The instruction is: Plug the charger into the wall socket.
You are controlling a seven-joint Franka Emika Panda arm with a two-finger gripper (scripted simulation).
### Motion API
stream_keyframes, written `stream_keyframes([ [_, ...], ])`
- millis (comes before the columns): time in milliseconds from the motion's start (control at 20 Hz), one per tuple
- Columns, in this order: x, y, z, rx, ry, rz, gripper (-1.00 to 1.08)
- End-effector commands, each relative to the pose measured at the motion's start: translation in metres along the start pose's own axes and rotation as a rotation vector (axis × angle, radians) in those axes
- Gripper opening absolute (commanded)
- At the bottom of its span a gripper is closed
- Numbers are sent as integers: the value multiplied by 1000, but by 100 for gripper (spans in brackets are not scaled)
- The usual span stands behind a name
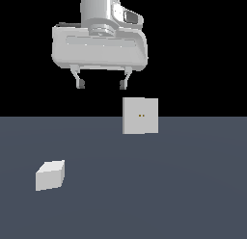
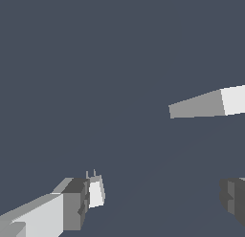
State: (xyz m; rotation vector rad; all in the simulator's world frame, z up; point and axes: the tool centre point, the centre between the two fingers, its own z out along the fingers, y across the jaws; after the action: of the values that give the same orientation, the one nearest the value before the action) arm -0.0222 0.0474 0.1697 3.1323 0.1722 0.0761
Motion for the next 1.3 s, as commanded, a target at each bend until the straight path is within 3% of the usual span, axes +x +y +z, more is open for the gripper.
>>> stream_keyframes([
  [0, -12, -11, 14, 2, -1, -28, 100],
  [650, -76, -62, 86, 15, -2, -171, 100],
  [1250, -89, -71, 103, 16, -4, -200, 100],
])
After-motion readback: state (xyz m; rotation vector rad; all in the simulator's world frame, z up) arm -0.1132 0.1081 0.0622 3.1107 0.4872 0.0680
